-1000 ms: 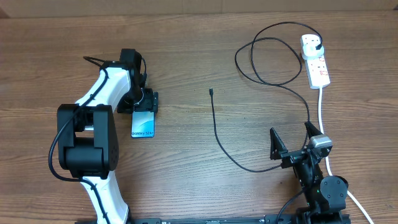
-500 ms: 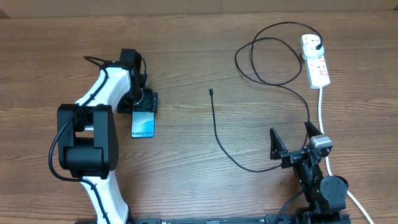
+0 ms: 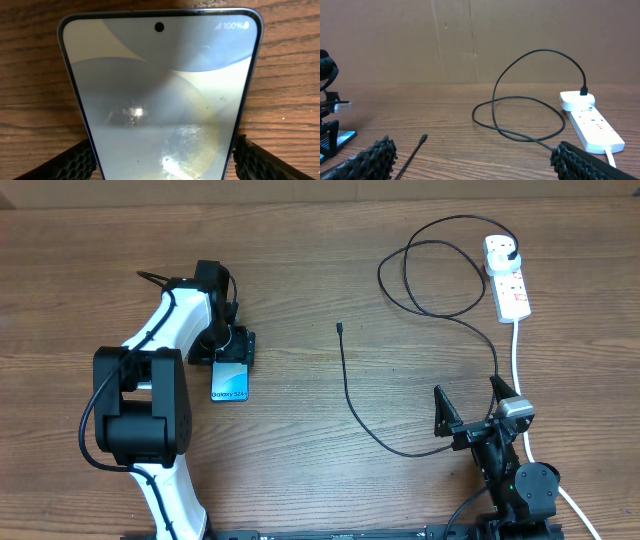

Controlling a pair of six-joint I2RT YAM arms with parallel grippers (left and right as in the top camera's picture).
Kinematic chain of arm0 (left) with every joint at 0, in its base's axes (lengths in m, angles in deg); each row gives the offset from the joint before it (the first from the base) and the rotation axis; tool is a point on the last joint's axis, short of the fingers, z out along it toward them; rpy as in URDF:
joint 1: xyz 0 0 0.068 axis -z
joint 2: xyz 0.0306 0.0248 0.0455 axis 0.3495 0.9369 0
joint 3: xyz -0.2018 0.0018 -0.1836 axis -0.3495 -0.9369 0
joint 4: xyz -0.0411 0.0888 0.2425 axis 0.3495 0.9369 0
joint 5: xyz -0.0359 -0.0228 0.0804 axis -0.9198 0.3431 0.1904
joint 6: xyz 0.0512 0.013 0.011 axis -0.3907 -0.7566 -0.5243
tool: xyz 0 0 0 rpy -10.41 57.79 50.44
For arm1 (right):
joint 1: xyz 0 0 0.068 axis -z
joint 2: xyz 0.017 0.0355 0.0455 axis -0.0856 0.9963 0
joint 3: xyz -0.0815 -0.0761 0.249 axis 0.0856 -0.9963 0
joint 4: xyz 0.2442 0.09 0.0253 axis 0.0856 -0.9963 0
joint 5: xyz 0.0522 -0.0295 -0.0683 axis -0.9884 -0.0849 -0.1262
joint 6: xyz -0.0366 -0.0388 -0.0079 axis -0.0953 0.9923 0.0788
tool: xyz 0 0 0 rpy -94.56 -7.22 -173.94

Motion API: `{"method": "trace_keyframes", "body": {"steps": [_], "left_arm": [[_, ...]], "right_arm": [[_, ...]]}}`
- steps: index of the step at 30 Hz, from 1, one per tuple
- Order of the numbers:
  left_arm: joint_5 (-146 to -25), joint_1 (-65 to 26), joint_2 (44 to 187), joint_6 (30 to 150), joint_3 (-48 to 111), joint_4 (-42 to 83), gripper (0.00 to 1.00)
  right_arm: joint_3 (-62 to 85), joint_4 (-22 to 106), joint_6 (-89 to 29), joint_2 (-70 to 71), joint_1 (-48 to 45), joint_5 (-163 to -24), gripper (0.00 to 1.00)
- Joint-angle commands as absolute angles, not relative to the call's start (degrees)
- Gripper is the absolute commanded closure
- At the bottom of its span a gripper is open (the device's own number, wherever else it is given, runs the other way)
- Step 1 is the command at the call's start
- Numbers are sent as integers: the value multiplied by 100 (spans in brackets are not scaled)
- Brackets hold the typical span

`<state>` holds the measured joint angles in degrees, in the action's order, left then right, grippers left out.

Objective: Plug charger to phone and switch on socket
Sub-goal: 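Close the left gripper on the top edge of the smartphone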

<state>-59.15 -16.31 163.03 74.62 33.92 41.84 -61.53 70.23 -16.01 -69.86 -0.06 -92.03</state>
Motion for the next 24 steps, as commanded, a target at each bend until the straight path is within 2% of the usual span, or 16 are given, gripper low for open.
{"method": "trace_keyframes", "body": {"steps": [1,18,24], "left_arm": [[-6156,-1592,16513,7399,3205,4201,19],[-6178,-1592,16513,7401,3205,4162,35],[-6178,-1594,16513,7401,3207,4162,35]], "right_arm": [[-6214,7047,-1614,-7043,-39,-9166,0],[-6214,7047,-1614,-7043,-39,-9166,0],[-6214,7047,-1614,-7043,-39,-9166,0]]}}
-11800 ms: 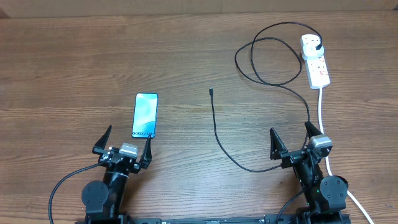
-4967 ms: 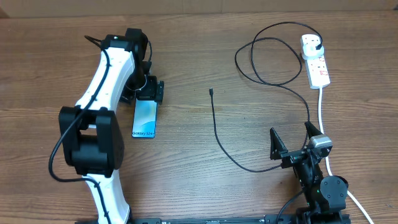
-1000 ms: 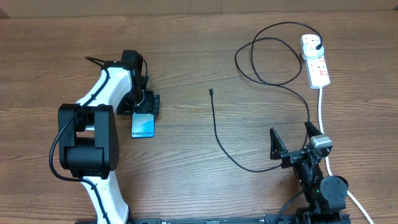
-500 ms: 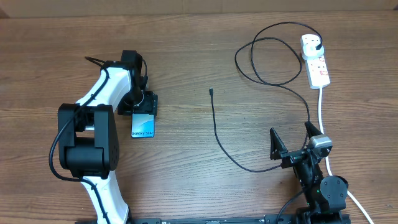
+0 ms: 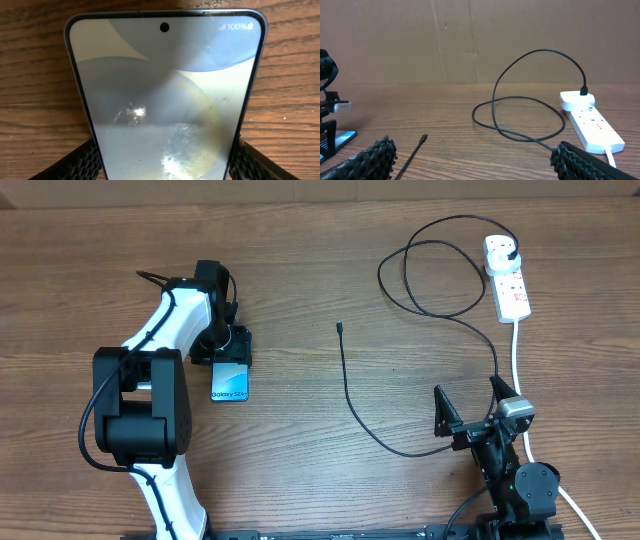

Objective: Plug charger to phone and switch on socket
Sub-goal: 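Close the left gripper on the top edge of the smartphone, then lift the smartphone with the left gripper and tilt it toward the center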

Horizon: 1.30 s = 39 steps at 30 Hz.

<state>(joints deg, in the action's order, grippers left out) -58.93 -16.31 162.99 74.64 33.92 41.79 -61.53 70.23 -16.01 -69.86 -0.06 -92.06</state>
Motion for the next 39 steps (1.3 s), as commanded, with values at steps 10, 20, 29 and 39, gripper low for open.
{"method": "trace_keyframes", "body": {"steps": [10,20,29,39], "left_arm": [[-6081,-1599,16513,7396,3377,4477,32],[-6007,-1601,16513,7399,4101,5073,32],[-6009,-1599,16513,7399,4737,5491,42],[-6009,-1599,16513,7401,4874,5607,70]], "right_arm": [[-6214,7047,-1616,-7043,-39,-9166,0],[-6214,7047,-1614,-7043,-39,-9166,0],[-6214,7047,-1614,-7043,-39,-9166,0],[-6214,7047,-1616,-7043,-39,-9166,0]]}}
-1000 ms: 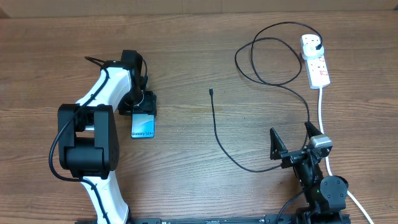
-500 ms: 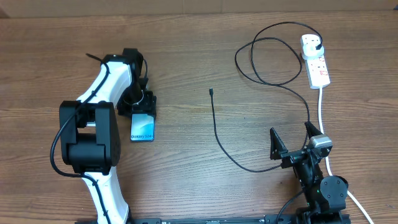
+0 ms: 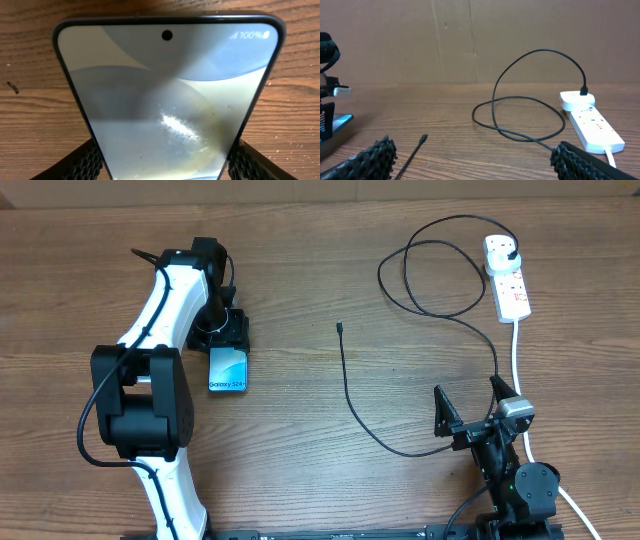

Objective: Plug charger to phone and switch on socket
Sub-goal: 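Lift the smartphone with the left gripper and tilt it toward the center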

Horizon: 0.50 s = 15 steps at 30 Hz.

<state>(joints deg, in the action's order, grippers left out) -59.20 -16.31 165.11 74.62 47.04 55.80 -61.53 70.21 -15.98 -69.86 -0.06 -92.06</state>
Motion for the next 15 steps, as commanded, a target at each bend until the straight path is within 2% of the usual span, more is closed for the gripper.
{"method": "trace_keyframes", "body": {"steps": [1,3,11,15], "left_arm": [[-6009,-1599,16513,7401,4874,5607,75],[-6011,-1599,16513,7401,4874,5607,82],[-6009,-1599,16513,7403,4874,5605,96],[-6011,-1599,16513,7462,4874,5602,96]], "right_arm": [[-6214,7047,-1614,-7043,-39,-9166,0],[-6214,7047,-1616,-7043,-39,-9166,0],[-6214,7047,-1614,-7043,-39,-9166,0],[-6214,7047,-1616,-7043,-39,-9166,0]]}}
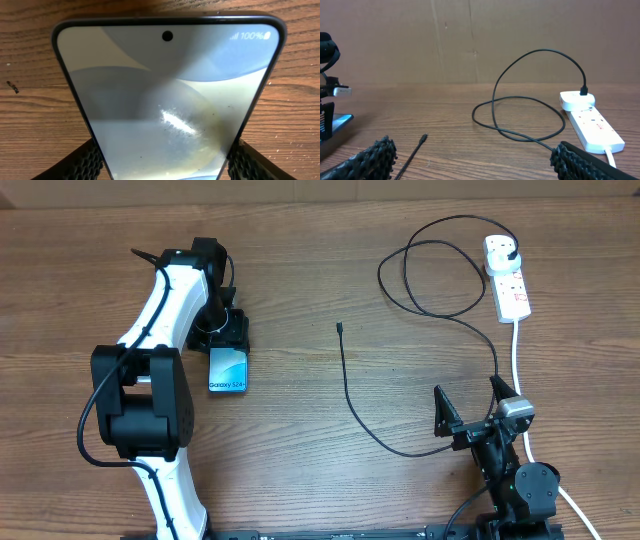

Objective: Plug charger to phone and switch on socket
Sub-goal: 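Lift the smartphone with the left gripper and tilt it toward the center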

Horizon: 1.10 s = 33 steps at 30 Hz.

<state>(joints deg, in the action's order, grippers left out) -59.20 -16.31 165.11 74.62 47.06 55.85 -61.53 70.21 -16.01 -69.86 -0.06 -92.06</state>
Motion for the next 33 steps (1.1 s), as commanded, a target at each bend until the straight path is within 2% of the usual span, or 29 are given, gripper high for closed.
{"method": "trace_keyframes", "body": {"steps": [1,11,16,26,33], "left_arm": [[-6011,-1599,16513,7495,4874,5602,96],[-6151,-1599,16513,8227,5113,5847,96],[-7002,-1599,16513,8328,5399,6013,96],[-8451,-1601,16513,9394,5458,6018,96],[-9391,-1603,16513,9729,5458,5965,96]], "right_arm": [[-6214,7047,-1616,-7043,-39,-9166,0],[-6214,7047,-1616,-7043,-39,-9166,0],[-6214,7047,-1614,-7043,-39,-9166,0],[-6214,7047,-1616,-7043,-39,-9166,0],[-6214,7047,-1616,-7043,-39,-9166,0]]}}
